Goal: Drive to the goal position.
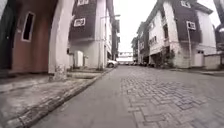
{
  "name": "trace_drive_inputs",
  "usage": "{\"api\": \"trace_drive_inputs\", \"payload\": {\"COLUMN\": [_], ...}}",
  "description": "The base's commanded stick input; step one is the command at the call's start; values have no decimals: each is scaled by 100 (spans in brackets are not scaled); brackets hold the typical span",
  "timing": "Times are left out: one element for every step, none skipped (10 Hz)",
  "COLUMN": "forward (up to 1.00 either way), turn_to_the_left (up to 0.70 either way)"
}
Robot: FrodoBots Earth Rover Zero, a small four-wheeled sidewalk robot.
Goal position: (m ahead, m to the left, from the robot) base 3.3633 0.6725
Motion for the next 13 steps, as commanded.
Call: {"api": "trace_drive_inputs", "payload": {"forward": [70,70,70,70,70,70,70,70,70,70,70,70,70], "turn_to_the_left": [0,0,0,0,0,0,0,0,0,0,0,0,0]}}
